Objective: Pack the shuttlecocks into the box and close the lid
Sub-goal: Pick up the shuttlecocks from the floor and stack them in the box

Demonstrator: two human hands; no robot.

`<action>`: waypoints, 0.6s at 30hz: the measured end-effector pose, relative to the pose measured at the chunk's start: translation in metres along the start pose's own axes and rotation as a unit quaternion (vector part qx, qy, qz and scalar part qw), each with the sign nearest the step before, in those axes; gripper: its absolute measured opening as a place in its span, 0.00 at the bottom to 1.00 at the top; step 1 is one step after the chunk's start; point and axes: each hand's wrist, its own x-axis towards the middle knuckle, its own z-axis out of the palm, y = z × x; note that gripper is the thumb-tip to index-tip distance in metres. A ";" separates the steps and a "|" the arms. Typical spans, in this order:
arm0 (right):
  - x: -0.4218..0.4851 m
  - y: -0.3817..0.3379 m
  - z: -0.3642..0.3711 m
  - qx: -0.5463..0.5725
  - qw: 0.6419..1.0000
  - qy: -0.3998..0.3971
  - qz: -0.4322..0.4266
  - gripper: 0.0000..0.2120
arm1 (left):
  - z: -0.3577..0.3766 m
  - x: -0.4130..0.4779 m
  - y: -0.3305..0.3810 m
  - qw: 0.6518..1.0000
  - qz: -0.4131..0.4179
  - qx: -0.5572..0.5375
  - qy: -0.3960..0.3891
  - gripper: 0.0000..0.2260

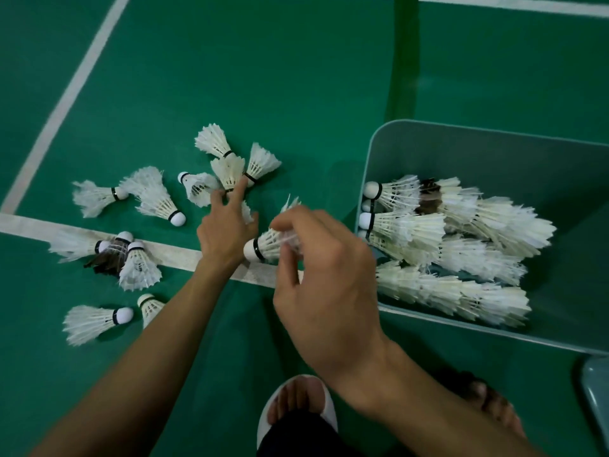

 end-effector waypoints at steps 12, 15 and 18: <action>0.029 0.043 -0.115 0.172 0.952 0.150 0.204 0.07 | -0.049 -0.078 0.069 0.932 0.008 -0.319 0.170 0.22; 0.025 0.077 -0.153 0.100 0.944 0.182 0.258 0.03 | -0.077 -0.105 0.107 0.897 0.055 -0.409 0.158 0.18; 0.012 0.113 -0.179 0.011 0.937 0.171 0.304 0.03 | -0.096 -0.126 0.139 0.884 0.122 -0.431 0.133 0.18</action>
